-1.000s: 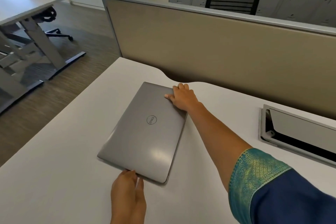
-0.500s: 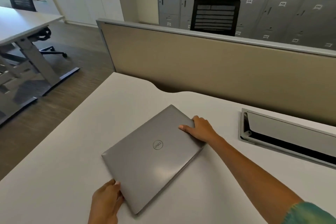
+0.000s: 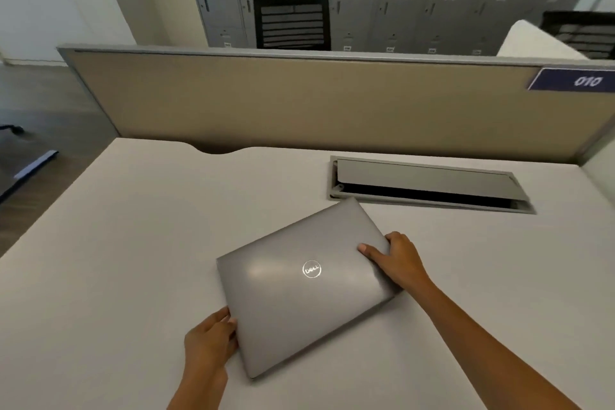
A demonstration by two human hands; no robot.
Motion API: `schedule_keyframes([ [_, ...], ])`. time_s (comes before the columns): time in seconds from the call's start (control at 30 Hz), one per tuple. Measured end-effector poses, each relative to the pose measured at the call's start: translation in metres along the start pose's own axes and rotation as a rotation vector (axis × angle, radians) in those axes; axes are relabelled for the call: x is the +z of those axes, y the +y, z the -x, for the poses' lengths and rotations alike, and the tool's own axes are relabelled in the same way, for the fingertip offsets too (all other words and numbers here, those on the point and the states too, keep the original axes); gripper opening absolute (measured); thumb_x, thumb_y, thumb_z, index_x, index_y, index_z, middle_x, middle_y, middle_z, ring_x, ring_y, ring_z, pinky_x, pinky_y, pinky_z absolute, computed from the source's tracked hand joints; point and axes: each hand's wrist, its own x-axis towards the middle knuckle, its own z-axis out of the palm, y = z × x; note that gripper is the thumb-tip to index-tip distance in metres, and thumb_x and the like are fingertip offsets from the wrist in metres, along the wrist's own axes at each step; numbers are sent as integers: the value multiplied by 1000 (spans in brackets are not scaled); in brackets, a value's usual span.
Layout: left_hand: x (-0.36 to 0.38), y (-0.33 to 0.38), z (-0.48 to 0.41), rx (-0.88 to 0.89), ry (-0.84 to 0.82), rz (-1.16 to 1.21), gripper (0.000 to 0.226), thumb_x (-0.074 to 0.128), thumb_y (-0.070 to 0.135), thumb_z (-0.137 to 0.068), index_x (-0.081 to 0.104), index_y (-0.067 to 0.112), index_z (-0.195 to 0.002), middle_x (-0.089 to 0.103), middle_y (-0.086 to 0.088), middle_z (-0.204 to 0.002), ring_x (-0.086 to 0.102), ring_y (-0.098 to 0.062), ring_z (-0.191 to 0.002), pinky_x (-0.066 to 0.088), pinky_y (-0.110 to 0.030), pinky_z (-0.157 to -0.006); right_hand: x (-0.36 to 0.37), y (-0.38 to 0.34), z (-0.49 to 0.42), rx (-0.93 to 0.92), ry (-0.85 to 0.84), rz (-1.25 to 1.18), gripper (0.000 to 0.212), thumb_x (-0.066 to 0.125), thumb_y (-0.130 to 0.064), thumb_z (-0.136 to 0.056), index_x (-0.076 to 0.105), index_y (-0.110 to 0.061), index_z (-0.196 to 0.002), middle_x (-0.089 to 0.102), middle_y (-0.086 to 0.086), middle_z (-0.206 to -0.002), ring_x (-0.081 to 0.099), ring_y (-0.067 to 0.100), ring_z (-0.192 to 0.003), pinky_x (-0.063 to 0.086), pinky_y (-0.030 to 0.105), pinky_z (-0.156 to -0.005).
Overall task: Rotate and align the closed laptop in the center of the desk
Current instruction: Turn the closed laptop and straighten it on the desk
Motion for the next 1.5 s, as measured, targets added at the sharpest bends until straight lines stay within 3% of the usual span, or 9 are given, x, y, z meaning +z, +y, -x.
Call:
schedule_keyframes([
  [0.2,50,-36,42,23,-109,-144,31,53,-9,-89,62,-4,-118,68,-17,-102,65,-30,-83,51,-36,-83,-63,88,67,121,102,-74,60,68,-63,-70,56,-10,-95,59,7,-98,57,23,-87,43,31,-69],
  [0.43,98,-65,72,39,-205,-281,29,58,-6,-88,65,-3,-116,68,-19,-106,64,-32,-87,51,-37,-81,-106,162,129,237,172,-132,55,68,-59,-74,54,-9,-91,60,9,-96,58,28,-88,44,33,-69],
  [0.57,117,-73,78,50,-229,-345,30,54,-8,-88,65,-2,-115,68,-13,-92,63,-31,-87,54,-35,-74,-116,183,148,266,204,-163,50,68,-57,-76,54,-10,-84,61,11,-90,60,31,-85,43,32,-63],
  [0.77,134,-76,78,88,-221,-400,28,53,-8,-87,68,-1,-109,65,-14,-96,61,-30,-89,53,-43,-93,-119,199,158,291,246,-149,63,64,-59,-77,60,1,-95,64,21,-101,59,39,-97,52,47,-83],
  [0.93,137,-77,79,111,-188,-433,31,52,-9,-86,67,13,-70,65,-16,-96,61,-30,-89,51,-46,-97,-118,198,160,308,241,-112,73,61,-61,-79,58,4,-112,60,21,-114,53,41,-110,47,51,-94],
  [1.03,134,-80,76,153,-159,-436,25,56,-6,-86,72,3,-102,70,-17,-109,66,-35,-100,53,-46,-96,-117,194,161,315,252,-76,73,61,-59,-80,57,4,-116,56,22,-119,48,41,-114,44,50,-97],
  [1.1,133,-82,76,165,-137,-446,29,58,-3,-86,70,5,-112,70,-16,-113,67,-34,-100,54,-45,-95,-117,193,162,319,253,-53,71,60,-59,-80,57,3,-115,56,23,-118,47,41,-114,44,49,-97],
  [1.3,134,-85,77,233,-86,-490,28,63,2,-84,71,9,-110,71,-13,-114,66,-31,-100,54,-43,-96,-116,192,162,318,282,-15,68,63,-57,-80,56,2,-113,54,21,-117,46,39,-114,42,45,-95],
  [1.5,134,-80,83,328,-96,-596,31,62,5,-84,70,11,-113,71,-12,-114,66,-32,-99,53,-42,-96,-129,187,164,321,224,-44,63,62,-57,-81,60,1,-107,62,19,-108,57,36,-102,47,40,-83],
])
